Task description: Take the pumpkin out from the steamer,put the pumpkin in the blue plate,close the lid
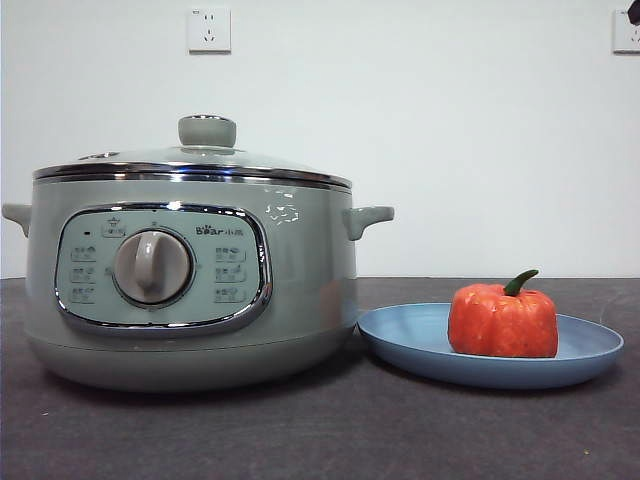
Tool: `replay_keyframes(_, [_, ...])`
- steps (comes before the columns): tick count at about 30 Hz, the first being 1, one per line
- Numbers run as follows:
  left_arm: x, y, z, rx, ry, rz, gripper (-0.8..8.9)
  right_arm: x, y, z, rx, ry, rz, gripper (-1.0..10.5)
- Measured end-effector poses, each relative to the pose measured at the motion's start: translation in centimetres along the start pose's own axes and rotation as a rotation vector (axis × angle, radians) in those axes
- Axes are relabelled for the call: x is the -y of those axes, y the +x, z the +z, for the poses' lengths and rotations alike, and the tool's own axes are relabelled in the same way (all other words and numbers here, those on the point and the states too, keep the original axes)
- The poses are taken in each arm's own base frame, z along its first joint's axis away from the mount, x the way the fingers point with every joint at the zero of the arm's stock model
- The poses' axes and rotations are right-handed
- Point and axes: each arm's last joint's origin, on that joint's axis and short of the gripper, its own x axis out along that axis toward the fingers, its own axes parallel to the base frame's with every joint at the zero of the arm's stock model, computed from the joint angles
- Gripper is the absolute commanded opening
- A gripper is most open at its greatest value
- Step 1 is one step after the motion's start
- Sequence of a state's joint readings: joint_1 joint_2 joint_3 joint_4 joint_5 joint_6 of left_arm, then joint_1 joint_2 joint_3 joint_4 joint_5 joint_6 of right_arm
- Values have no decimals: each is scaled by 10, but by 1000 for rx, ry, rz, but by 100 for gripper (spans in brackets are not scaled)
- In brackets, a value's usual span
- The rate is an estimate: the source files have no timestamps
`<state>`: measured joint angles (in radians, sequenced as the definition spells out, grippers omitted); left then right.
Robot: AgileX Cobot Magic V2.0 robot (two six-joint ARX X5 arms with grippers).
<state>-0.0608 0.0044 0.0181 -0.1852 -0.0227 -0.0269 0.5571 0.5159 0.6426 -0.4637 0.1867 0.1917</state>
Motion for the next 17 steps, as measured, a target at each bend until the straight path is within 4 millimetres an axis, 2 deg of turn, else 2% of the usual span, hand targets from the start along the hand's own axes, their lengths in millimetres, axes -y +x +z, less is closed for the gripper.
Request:
replay_keyframes(13, [0,0,0,0,0,0,-3,0,0,0,1,-6,-1,1])
replay_keyframes(17, [0,0,0,0,0,0,-3,4,-9,0,49,-74,-32,1])
